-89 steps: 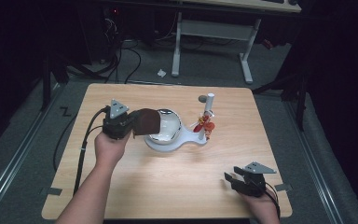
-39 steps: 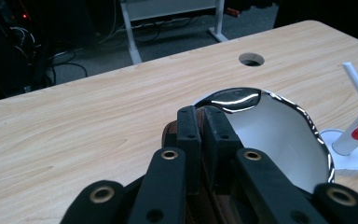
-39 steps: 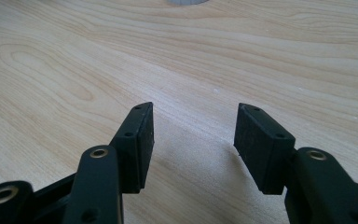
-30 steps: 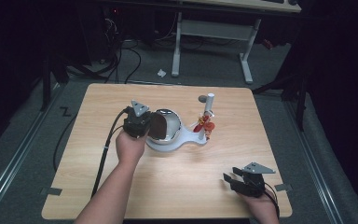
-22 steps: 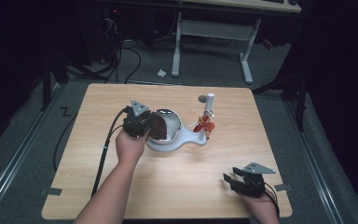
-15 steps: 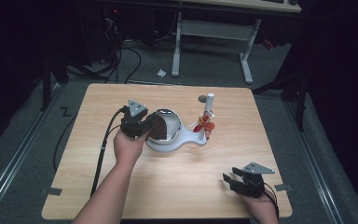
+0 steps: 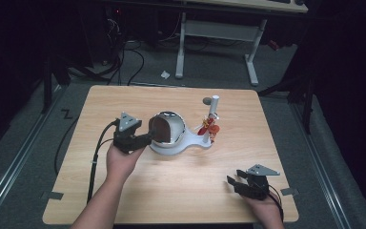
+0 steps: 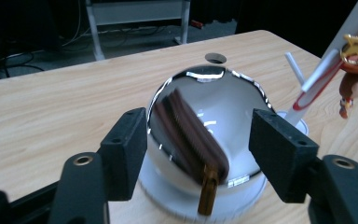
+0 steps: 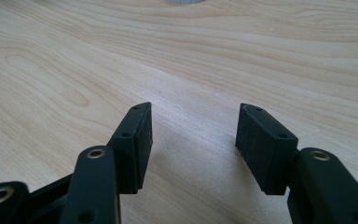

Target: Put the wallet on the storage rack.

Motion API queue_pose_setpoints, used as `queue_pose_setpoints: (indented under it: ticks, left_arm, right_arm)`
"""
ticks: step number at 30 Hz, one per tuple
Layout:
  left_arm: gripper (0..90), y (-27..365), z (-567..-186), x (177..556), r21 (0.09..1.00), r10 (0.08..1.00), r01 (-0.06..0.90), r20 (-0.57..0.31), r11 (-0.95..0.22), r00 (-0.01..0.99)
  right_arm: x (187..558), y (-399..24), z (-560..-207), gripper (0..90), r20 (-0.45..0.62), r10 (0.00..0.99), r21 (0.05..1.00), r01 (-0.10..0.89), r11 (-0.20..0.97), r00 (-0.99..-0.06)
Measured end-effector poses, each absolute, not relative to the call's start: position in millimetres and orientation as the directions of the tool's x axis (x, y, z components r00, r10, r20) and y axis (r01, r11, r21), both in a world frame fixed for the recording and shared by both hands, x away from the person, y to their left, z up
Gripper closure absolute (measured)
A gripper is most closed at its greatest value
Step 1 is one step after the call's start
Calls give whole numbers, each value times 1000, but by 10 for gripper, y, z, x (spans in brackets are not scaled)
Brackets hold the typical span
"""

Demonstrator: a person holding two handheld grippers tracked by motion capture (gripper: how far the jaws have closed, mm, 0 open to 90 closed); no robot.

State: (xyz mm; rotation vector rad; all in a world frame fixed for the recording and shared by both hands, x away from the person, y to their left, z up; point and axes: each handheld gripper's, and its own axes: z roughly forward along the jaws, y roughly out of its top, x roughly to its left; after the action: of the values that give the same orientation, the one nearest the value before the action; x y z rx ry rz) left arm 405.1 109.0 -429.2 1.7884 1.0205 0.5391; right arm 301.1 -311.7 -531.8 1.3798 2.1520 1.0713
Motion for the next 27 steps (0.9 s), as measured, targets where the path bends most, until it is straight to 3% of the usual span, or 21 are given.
queue_pose_setpoints:
  ticks: [11,17,19,21,27]
  left_arm:
    - [308,1588,-4768,3564,881,826,458,-164,-124,539]
    - [335,1653,-5189,3197,828,817,491,-73,-270,573]
    - [394,1649,-5298,3104,771,799,519,-21,-370,601]
    - [334,1647,-5269,3083,780,781,483,11,-397,625]
    - [329,1652,-5261,3139,783,766,500,-48,-370,641]
  right_arm:
    - [2944,-3136,-5252,448,61,889,793,563,233,-453]
    - [2926,-3118,-5234,441,24,888,800,541,258,-459]
    - [2922,-3113,-5235,441,8,889,801,535,269,-458]
    - [2934,-3111,-5230,440,12,897,806,535,253,-442]
    - [2961,-3099,-5232,437,-4,907,806,536,252,-421]
